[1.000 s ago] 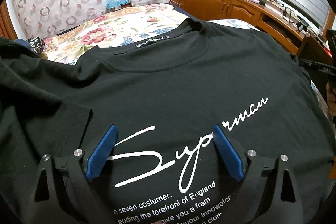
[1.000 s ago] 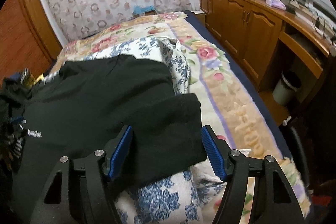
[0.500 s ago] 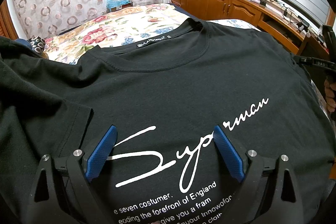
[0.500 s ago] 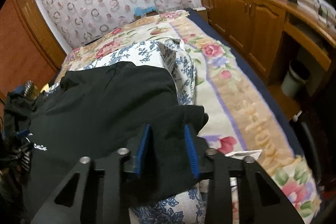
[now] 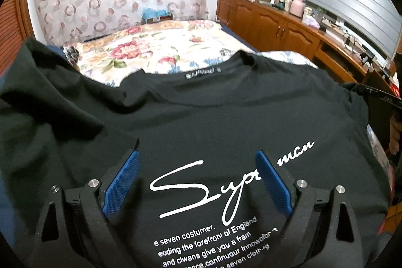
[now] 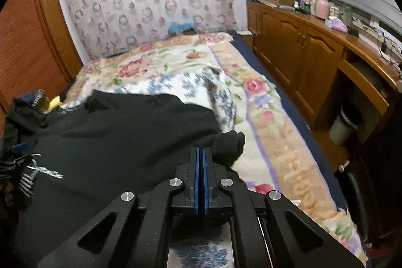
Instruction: Fold small clothes
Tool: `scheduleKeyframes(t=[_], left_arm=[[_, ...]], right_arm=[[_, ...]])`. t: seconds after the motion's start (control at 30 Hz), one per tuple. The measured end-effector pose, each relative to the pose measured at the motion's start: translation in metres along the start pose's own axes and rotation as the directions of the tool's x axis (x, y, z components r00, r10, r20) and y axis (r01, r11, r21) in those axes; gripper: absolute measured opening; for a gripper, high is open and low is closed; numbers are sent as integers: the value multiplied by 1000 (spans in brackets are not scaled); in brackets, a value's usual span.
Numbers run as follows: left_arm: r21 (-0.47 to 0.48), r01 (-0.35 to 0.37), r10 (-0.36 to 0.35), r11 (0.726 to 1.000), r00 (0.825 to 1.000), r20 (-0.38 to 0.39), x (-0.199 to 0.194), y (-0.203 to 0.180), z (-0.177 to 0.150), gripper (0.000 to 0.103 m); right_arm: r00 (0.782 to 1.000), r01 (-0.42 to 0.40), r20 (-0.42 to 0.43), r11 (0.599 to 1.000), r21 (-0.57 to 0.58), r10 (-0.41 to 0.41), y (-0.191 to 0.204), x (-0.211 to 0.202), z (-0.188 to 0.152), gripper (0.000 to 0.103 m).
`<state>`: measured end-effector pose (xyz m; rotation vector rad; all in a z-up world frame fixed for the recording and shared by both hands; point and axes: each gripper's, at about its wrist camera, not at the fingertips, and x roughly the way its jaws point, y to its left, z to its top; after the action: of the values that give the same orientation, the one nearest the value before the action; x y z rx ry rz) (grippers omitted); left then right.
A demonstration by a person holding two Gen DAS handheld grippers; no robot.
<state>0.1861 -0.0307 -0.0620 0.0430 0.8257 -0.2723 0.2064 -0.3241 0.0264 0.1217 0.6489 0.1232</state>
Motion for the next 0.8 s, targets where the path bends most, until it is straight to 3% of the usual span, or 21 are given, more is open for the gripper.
scheduleKeyframes(t=[0.3,0.53,0.67,0.8], left_arm=[[-17,-29,30,999,995,95,-30,1,11,94],[-29,-44,47,999,991,123,-40,1,6,94],[-32,-33,37,999,992,117,-42,0,1,94],[-53,14,-7,999,991,137,-50,2,-2,94]], right_arm=[[985,-156,53,982,-102,162,53,-22,2,2],[956,-293,-46,939,-180,290,98,-2,-23,2],[952,-304,-106,934,-189,288,108,19,-42,2],[956,-292,-97,935,-200,278,109,25,-47,4]])
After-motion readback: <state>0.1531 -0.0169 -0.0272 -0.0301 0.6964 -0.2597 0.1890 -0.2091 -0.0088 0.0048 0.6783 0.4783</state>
